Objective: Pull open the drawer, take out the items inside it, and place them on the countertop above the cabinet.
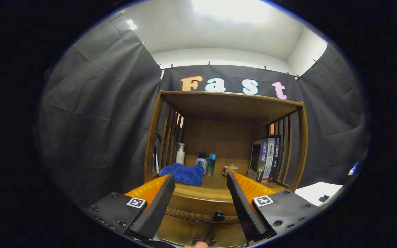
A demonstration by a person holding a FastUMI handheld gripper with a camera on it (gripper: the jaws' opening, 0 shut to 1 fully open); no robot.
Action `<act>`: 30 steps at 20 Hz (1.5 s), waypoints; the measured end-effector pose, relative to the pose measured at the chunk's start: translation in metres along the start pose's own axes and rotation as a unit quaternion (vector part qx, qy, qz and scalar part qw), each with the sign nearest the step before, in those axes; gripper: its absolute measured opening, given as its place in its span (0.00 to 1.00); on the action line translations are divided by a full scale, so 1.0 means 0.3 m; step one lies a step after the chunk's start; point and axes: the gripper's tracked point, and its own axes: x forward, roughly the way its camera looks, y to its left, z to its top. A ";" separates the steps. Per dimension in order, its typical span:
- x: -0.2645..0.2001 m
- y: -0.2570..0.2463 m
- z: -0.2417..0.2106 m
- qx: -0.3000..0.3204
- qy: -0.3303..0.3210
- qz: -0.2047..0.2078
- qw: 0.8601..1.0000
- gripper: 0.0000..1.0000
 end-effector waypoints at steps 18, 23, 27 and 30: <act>0.223 -0.241 -0.559 0.013 0.077 -0.073 0.994 0.98; 0.236 -0.247 -0.693 0.041 0.097 -0.079 0.991 0.98; 0.262 -0.245 -0.755 0.052 0.108 -0.074 0.990 0.98; 0.278 -0.247 -0.796 0.049 0.120 -0.074 0.989 0.98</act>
